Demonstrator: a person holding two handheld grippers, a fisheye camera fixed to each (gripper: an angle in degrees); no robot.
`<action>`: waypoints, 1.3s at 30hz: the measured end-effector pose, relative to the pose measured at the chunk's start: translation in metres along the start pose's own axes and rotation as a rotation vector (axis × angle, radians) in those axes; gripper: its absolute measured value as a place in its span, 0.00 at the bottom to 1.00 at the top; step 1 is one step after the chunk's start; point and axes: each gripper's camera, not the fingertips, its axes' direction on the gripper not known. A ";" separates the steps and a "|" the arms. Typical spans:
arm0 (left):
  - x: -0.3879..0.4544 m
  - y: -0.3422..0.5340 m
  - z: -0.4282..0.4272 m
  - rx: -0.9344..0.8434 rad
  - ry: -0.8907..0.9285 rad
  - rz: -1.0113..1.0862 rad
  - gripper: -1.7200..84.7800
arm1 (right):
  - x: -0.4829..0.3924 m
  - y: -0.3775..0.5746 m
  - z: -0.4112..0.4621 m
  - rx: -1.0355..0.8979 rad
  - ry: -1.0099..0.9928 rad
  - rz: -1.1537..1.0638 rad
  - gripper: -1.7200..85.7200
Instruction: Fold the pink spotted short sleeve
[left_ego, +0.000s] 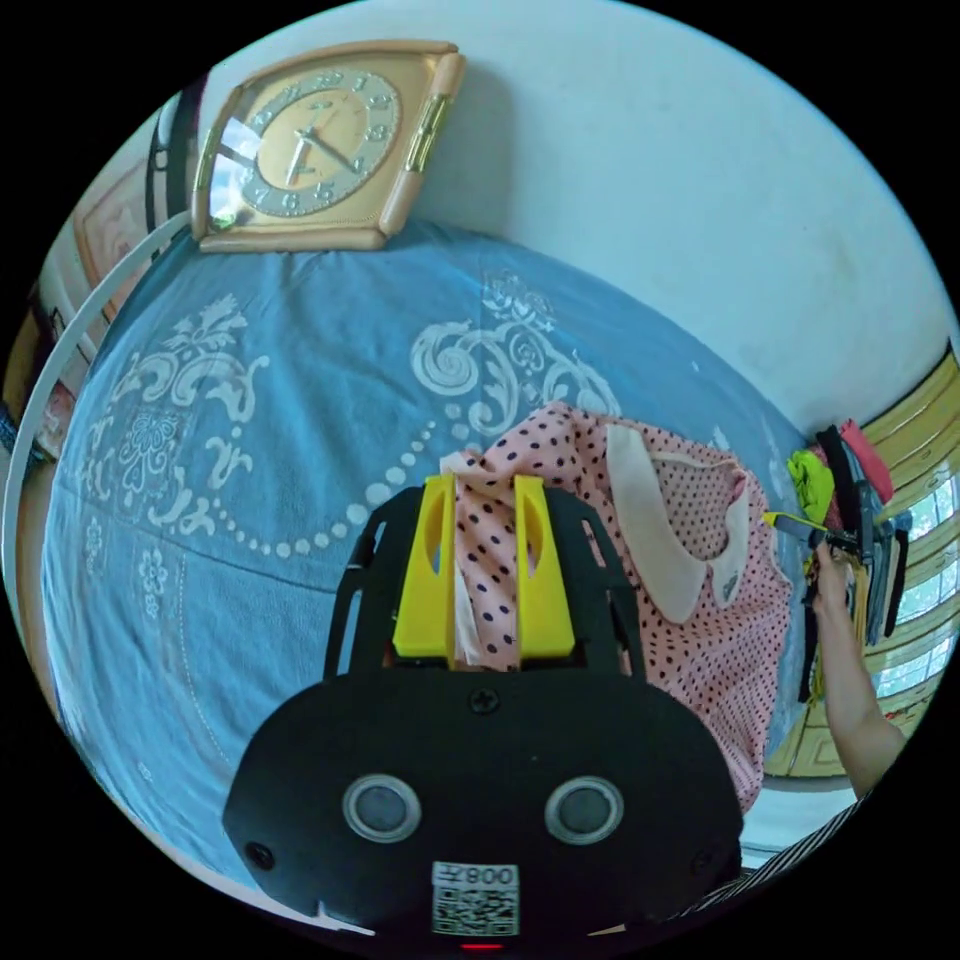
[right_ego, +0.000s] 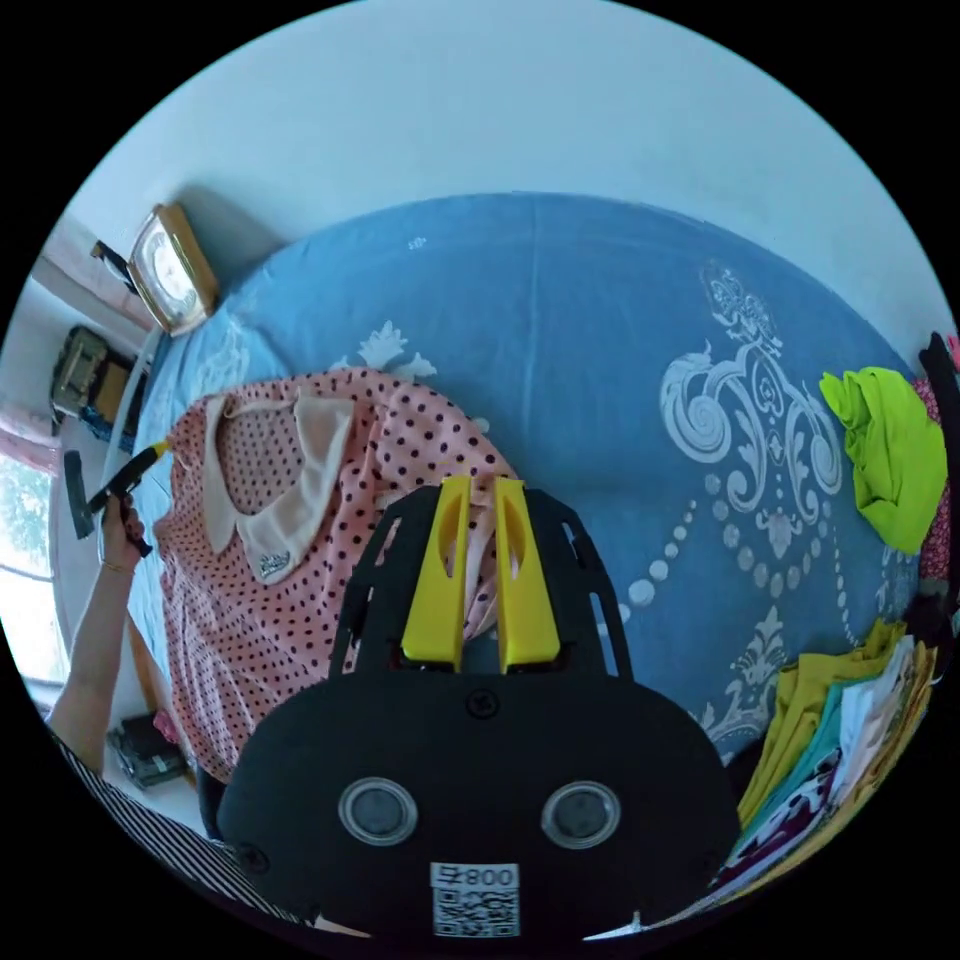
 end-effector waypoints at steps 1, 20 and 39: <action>0.005 -0.001 -0.009 0.051 0.042 0.013 0.13 | 0.001 0.000 -0.007 0.033 -0.009 0.008 0.08; 0.011 -0.066 -0.002 0.007 -0.042 0.011 0.08 | -0.018 -0.078 0.000 0.001 -0.157 -0.126 0.03; 0.027 -0.115 0.007 -0.030 0.108 0.120 0.02 | 0.012 -0.117 -0.001 0.006 -0.202 -0.073 0.02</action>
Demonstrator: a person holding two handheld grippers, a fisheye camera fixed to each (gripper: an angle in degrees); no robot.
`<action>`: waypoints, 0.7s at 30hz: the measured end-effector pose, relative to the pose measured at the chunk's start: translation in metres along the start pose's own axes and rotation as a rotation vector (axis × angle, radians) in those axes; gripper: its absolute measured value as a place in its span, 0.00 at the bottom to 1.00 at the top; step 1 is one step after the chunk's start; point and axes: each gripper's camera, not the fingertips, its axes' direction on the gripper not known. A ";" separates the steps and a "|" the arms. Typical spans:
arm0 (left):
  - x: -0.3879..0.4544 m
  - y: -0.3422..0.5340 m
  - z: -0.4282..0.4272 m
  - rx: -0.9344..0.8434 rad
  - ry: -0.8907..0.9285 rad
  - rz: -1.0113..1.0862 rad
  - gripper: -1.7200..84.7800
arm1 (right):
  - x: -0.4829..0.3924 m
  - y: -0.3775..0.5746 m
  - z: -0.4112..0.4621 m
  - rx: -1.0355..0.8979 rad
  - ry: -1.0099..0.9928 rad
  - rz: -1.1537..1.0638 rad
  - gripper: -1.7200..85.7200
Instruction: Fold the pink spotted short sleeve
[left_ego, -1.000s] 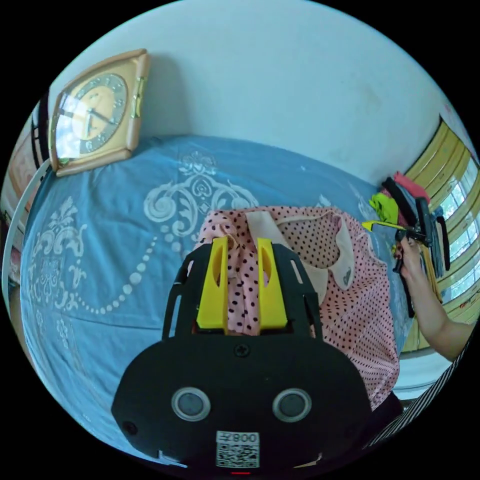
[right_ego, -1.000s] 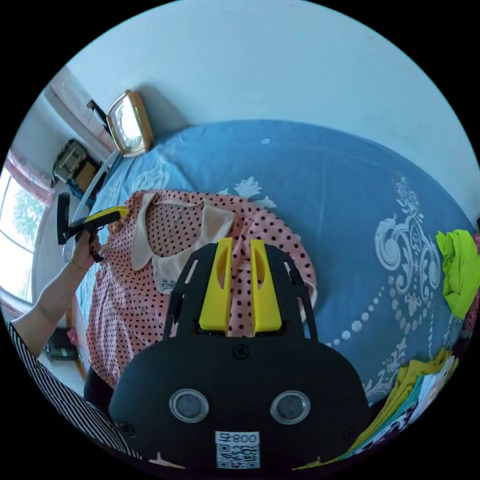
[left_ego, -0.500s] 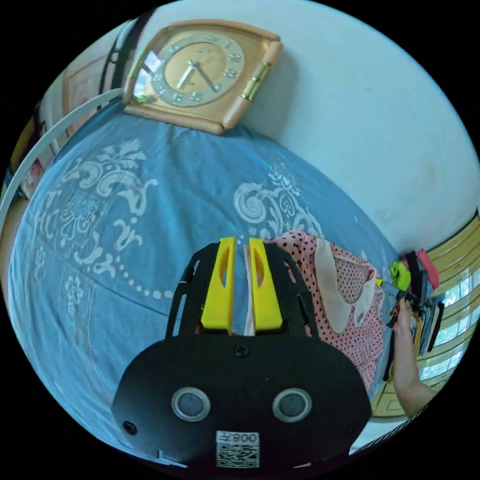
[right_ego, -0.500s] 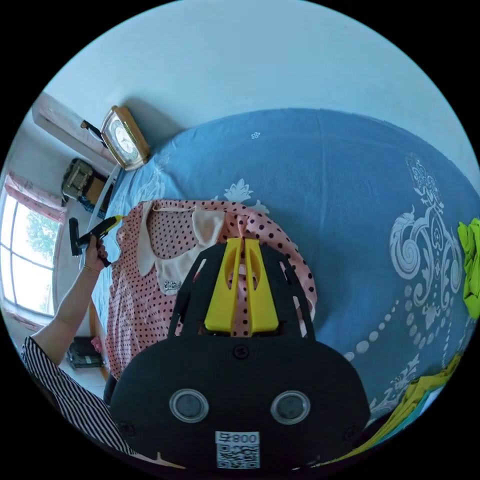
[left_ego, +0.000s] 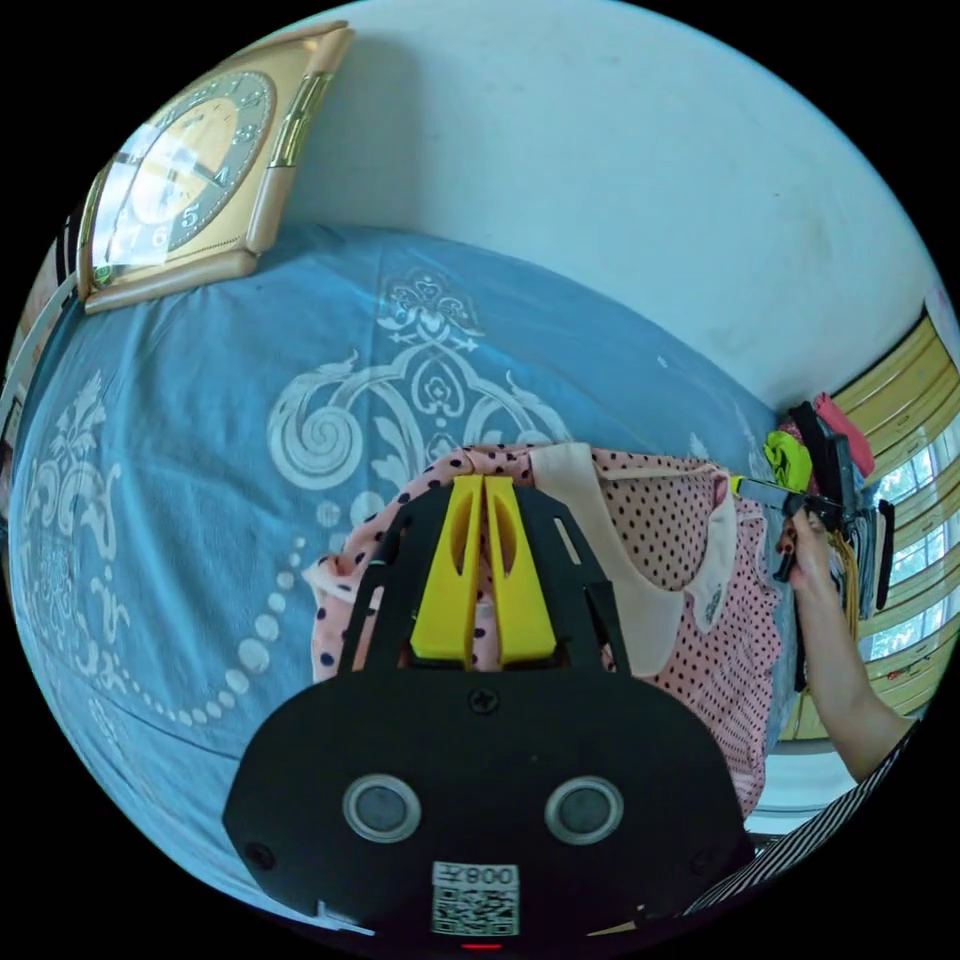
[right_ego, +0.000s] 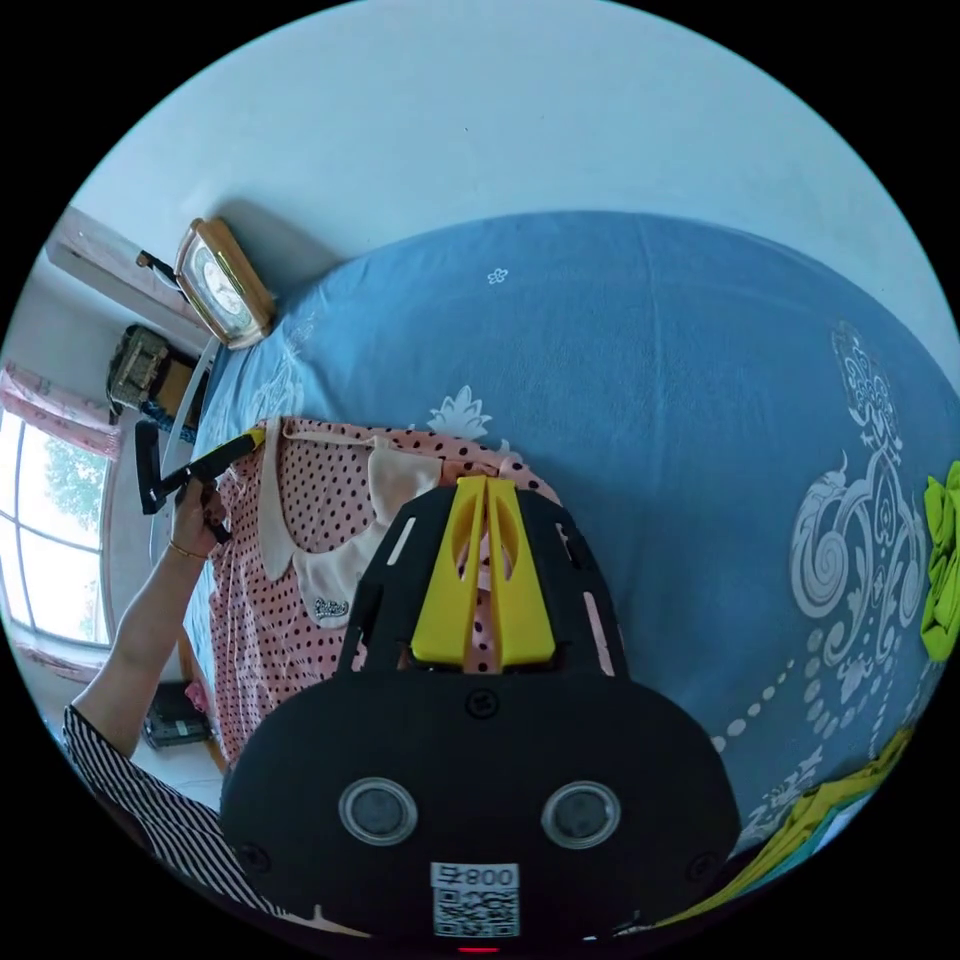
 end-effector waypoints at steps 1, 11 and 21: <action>-0.004 -0.004 -0.001 -0.002 0.013 -0.003 0.02 | 0.001 -0.002 -0.001 0.002 0.001 0.001 0.02; -0.035 -0.005 -0.016 0.056 0.088 -0.104 0.02 | 0.037 -0.008 -0.005 0.033 -0.143 0.090 0.02; -0.062 0.016 -0.052 0.120 0.237 -0.109 0.04 | 0.041 0.022 -0.032 0.137 -0.187 0.056 0.02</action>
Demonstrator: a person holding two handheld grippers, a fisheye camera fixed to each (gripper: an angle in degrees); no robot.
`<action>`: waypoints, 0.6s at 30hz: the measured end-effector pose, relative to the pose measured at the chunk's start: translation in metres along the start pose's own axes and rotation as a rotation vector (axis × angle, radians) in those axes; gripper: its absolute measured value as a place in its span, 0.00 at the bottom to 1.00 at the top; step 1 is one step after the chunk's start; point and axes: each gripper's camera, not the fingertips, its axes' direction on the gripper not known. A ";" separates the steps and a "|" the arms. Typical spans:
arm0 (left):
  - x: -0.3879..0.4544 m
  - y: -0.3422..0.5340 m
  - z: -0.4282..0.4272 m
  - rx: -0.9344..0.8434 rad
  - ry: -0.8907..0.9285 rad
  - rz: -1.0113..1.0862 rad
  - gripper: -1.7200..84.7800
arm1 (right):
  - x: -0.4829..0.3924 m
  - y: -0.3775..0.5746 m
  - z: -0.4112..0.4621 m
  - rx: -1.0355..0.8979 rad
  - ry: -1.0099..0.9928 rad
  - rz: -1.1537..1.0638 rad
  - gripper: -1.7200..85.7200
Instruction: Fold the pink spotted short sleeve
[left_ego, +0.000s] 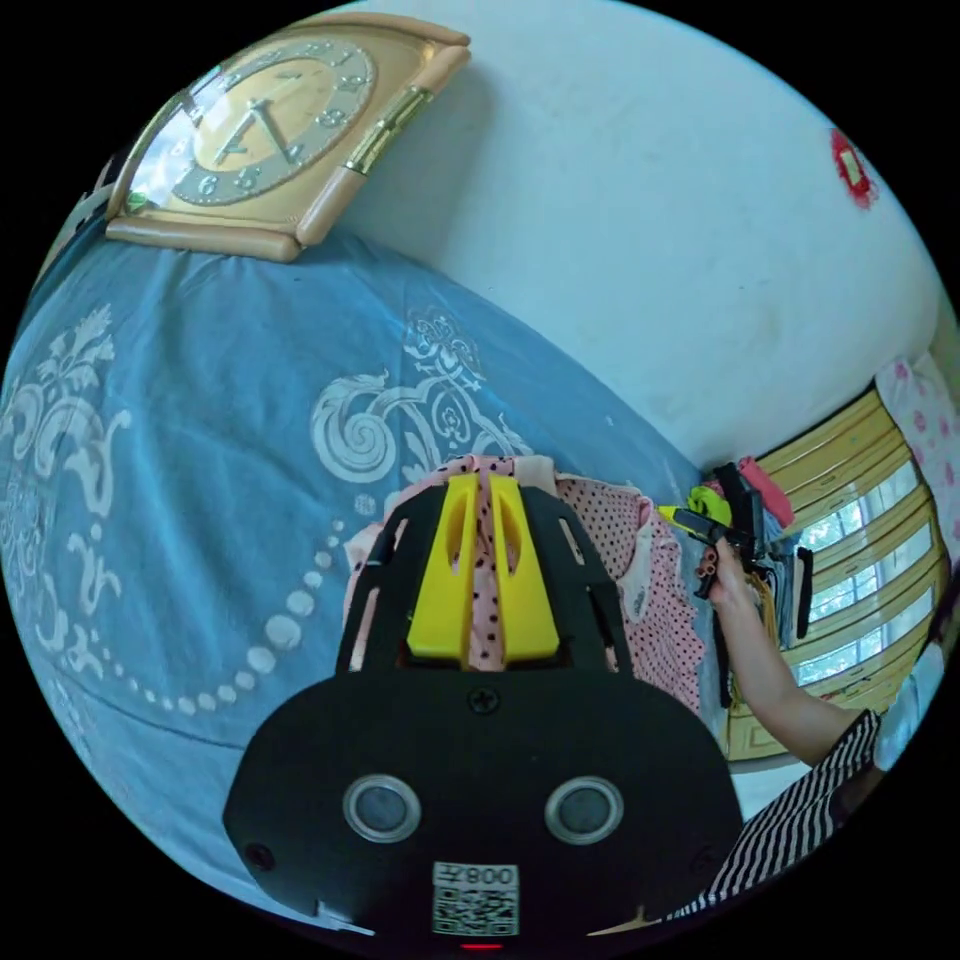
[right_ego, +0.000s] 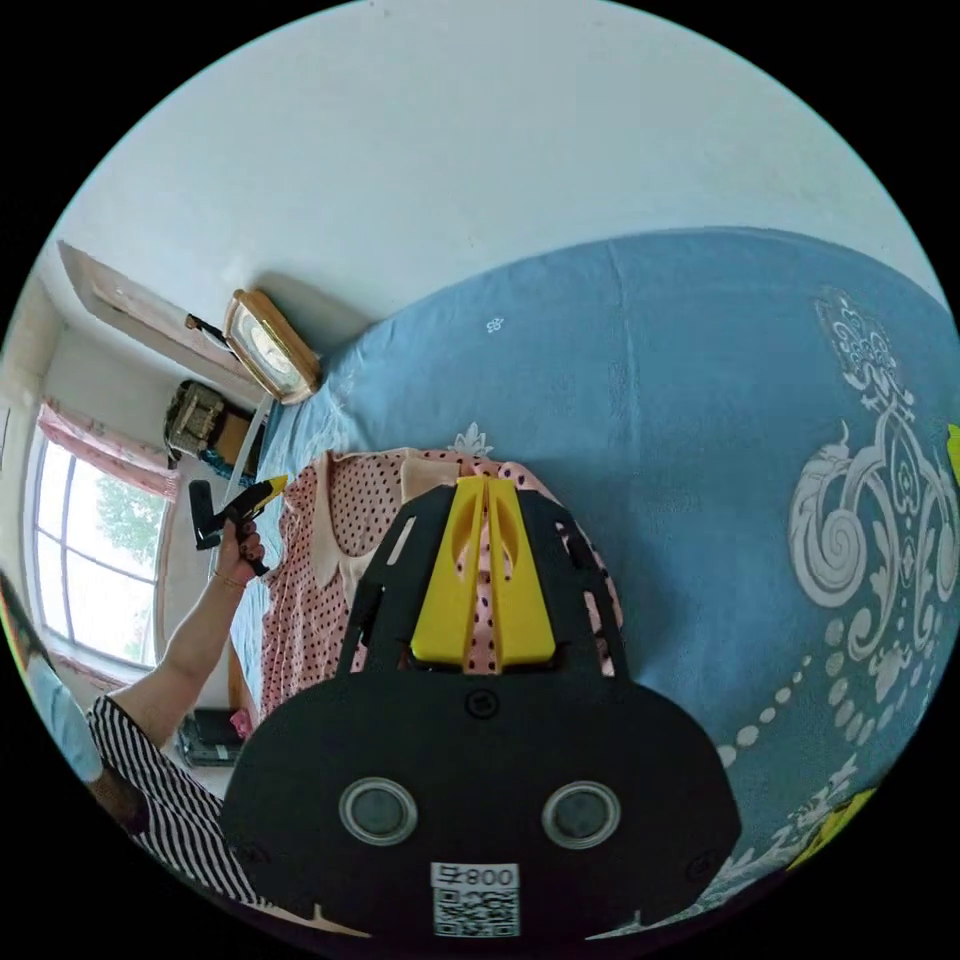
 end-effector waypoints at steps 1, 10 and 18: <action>-0.004 0.008 -0.014 0.017 0.015 0.005 0.04 | -0.001 0.005 -0.005 0.013 0.000 -0.006 0.02; 0.002 0.087 -0.036 -0.185 -0.145 0.131 0.03 | -0.024 0.112 -0.028 -0.111 0.049 -0.098 0.02; 0.021 0.114 -0.048 -0.086 -0.214 0.159 0.02 | -0.028 0.140 -0.044 0.004 0.070 -0.021 0.02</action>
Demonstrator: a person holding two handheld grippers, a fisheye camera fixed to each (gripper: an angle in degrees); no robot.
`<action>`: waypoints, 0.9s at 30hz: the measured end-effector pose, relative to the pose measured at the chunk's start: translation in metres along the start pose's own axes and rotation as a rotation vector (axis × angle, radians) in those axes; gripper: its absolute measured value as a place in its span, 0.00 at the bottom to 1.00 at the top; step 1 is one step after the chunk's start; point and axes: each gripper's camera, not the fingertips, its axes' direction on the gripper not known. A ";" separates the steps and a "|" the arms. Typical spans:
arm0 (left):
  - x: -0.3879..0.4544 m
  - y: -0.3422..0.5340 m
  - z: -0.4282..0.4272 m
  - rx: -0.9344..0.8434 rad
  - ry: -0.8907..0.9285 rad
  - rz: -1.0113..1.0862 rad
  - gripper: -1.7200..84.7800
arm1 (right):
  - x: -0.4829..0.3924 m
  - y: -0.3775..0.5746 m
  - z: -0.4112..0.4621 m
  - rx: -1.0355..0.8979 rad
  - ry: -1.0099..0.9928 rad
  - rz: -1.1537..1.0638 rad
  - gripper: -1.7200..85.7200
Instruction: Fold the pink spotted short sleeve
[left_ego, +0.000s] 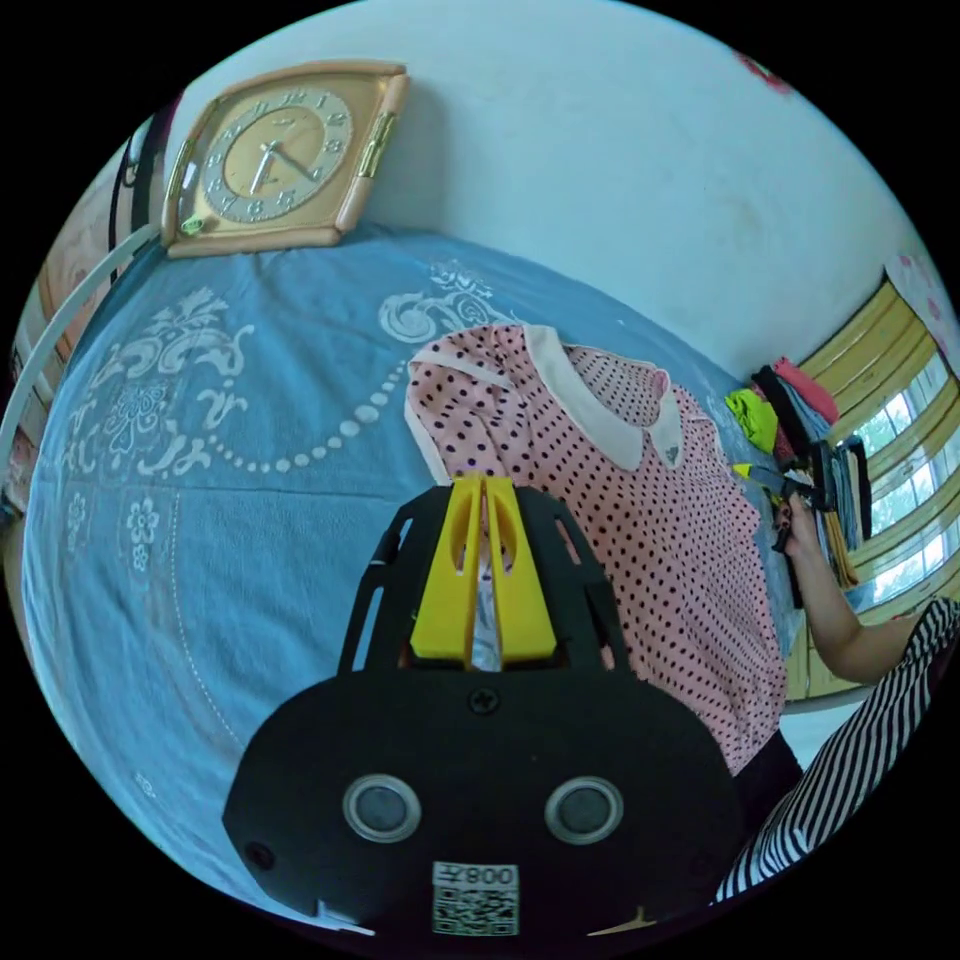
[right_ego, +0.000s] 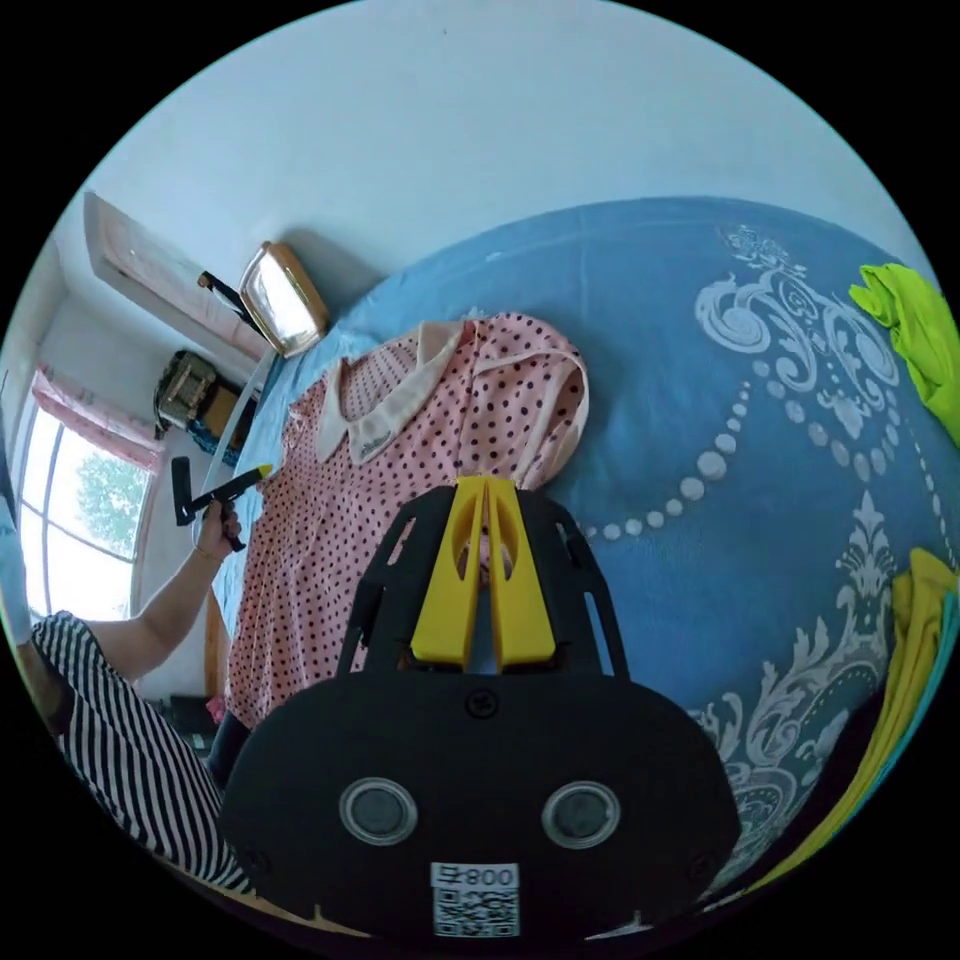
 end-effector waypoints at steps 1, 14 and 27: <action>0.002 0.004 0.007 -0.033 -0.023 0.006 0.02 | 0.001 0.002 0.004 -0.018 0.013 0.006 0.02; 0.097 -0.029 0.055 0.001 0.104 0.265 0.02 | -0.125 -0.055 0.066 -0.108 0.186 -0.356 0.02; 0.126 -0.055 0.122 -0.080 0.028 0.243 0.02 | -0.126 -0.117 0.122 -0.131 0.213 -0.299 0.02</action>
